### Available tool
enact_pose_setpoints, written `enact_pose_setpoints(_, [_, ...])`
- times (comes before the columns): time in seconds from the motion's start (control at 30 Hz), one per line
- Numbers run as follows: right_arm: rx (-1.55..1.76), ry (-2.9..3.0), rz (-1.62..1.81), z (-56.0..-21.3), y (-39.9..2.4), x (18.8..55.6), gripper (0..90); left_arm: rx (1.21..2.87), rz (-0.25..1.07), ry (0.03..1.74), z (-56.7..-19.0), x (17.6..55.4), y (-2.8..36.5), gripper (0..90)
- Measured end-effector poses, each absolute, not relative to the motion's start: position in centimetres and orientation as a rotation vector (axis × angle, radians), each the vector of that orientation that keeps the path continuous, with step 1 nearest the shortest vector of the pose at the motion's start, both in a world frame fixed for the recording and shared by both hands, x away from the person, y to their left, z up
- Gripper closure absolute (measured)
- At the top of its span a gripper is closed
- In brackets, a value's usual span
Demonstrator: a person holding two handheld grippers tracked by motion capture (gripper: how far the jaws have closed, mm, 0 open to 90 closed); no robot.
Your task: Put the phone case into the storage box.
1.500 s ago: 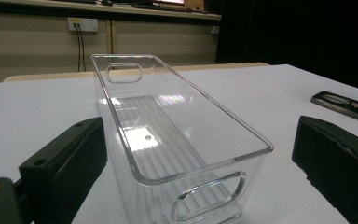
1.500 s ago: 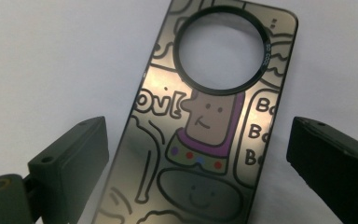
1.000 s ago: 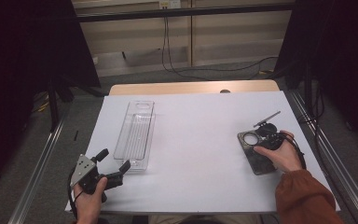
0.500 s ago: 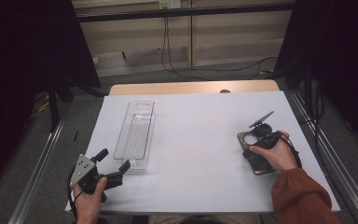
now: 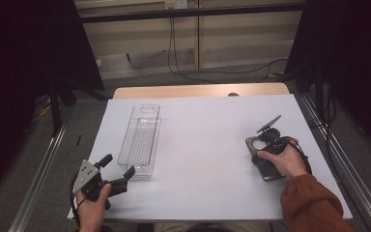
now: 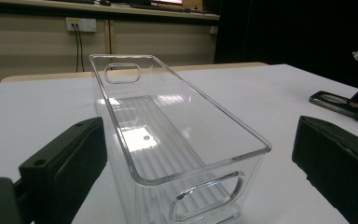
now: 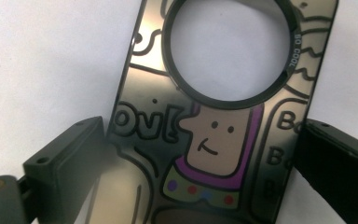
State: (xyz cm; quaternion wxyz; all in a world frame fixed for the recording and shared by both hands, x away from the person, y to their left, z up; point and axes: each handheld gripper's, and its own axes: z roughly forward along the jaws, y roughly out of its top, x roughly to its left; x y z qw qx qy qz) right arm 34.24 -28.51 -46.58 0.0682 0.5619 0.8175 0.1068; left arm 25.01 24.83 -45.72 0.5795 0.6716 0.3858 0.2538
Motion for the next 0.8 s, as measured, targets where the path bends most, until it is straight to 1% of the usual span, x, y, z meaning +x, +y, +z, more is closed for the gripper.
enact_pose_setpoints(0.2, [1.669,2.468,0.343,-46.3,-28.8,34.1,11.5,1.559,0.588,0.909,-45.7,25.0,24.6,3.3])
enact_pose_setpoints(0.57, [1.644,2.477,0.383,-46.1,-29.0,34.0,12.4,1.576,0.590,0.901,-45.7,25.1,24.9,3.3])
enact_pose_setpoints(0.8, [1.626,2.458,0.455,-45.0,-29.4,33.4,12.4,1.571,0.595,0.905,-45.7,25.1,24.8,3.3])
